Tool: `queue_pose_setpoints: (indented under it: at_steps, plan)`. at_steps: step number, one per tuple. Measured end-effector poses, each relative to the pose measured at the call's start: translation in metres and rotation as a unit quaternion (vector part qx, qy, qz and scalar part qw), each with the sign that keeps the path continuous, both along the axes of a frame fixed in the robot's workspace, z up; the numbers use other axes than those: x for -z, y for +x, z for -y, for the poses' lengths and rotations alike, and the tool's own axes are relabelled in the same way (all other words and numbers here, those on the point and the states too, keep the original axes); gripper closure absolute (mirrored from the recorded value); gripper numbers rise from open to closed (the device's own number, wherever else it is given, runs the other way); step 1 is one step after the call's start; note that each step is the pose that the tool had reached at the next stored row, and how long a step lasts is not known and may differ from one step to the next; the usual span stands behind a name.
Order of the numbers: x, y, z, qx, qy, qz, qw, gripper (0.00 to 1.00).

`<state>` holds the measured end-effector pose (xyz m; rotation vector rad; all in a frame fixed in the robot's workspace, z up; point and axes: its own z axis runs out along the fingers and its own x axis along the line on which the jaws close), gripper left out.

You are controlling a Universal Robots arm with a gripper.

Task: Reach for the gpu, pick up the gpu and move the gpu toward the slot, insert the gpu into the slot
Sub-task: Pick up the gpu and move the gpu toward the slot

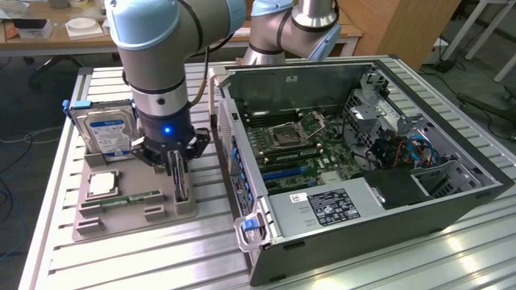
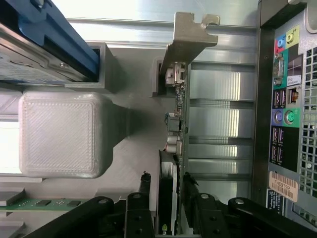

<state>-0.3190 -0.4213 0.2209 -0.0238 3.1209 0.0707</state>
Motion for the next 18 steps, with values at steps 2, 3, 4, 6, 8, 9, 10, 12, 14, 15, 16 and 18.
queue_pose_setpoints:
  at_steps: [2,3,4,6,8,9,10,12,14,15,16,18]
  plan:
    - [0.0001,0.0005,0.0000,0.000,0.0000,0.0000,1.0000,0.61]
    - [0.0001,0.0005,0.0000,0.000,0.0000,0.0000,1.0000,0.61]
    - [0.0001,0.0005,0.0000,0.000,0.0000,0.0000,1.0000,0.61]
    - [0.0000,0.0006,0.0000,0.000,0.0000,0.0000,1.0000,0.61]
    - [0.0000,0.0006,0.0000,0.000,0.0000,0.0000,1.0000,0.61]
    - [0.0000,0.0006,0.0000,0.000,0.0000,0.0000,1.0000,0.61]
    - [0.0001,0.0007,-0.0005,0.000,0.0000,0.0000,1.0000,0.61]
    - [0.0001,0.0007,-0.0034,0.000,0.0000,0.0000,1.0000,0.61]
    - [0.0003,0.0007,-0.0044,0.000,0.0000,0.0000,1.0000,0.61]
    - [0.0003,0.0007,-0.0044,0.000,0.0000,0.0000,1.0000,0.61]
    - [0.0004,0.0006,-0.0045,0.000,-0.0001,-0.0001,1.0000,0.61]
    - [0.0010,0.0006,-0.0048,0.000,0.0000,0.0000,1.0000,0.61]
